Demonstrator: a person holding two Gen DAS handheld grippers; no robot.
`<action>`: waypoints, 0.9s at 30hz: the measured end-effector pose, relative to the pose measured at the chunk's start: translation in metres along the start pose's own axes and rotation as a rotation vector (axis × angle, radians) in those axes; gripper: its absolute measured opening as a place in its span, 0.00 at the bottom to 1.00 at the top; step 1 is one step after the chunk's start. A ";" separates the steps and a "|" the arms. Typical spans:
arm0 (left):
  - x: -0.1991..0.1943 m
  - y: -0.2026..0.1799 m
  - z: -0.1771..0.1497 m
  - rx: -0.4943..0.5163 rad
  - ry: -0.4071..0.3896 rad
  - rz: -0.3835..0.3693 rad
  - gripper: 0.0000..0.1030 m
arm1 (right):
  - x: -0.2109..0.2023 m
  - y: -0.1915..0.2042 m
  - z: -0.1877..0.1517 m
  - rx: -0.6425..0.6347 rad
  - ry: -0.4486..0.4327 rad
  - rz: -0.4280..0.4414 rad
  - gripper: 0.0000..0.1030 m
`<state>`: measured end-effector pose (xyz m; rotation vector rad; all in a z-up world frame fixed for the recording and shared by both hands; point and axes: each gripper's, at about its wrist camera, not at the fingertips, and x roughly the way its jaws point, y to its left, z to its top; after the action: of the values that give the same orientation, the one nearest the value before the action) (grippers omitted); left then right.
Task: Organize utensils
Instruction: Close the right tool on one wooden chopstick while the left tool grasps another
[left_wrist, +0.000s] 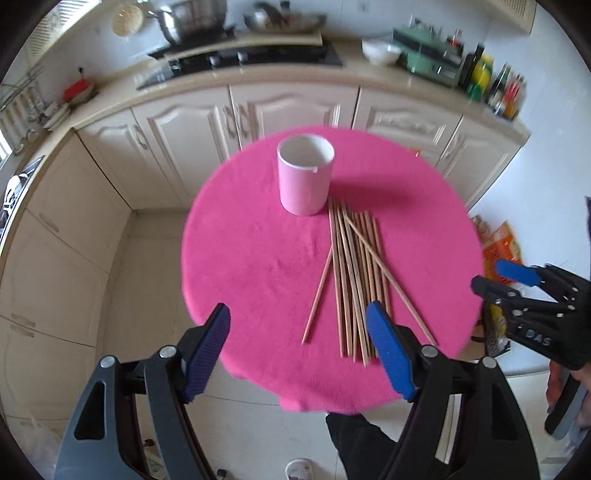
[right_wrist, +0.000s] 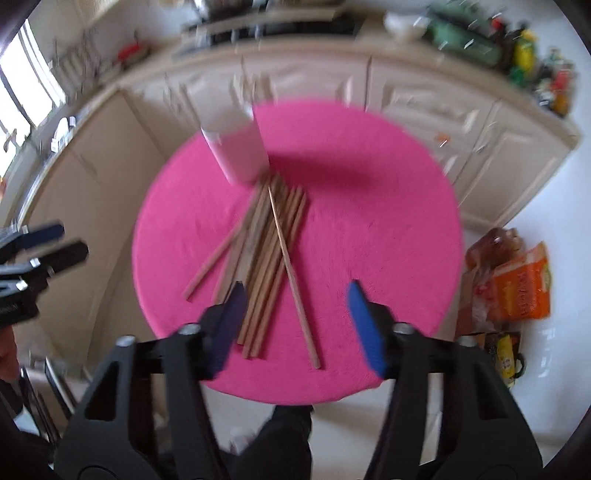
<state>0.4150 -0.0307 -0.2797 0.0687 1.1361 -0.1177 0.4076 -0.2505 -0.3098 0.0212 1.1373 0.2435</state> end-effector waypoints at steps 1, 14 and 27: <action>0.011 -0.003 0.003 -0.003 0.027 -0.003 0.72 | 0.023 -0.007 0.007 -0.018 0.049 0.023 0.40; 0.129 -0.016 0.024 -0.057 0.245 -0.062 0.59 | 0.151 -0.002 0.029 -0.128 0.307 0.155 0.22; 0.180 -0.034 0.041 -0.003 0.312 -0.114 0.57 | 0.169 0.008 0.029 -0.197 0.341 0.125 0.07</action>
<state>0.5224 -0.0801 -0.4255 0.0195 1.4521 -0.2118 0.4999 -0.2051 -0.4479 -0.1284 1.4484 0.4834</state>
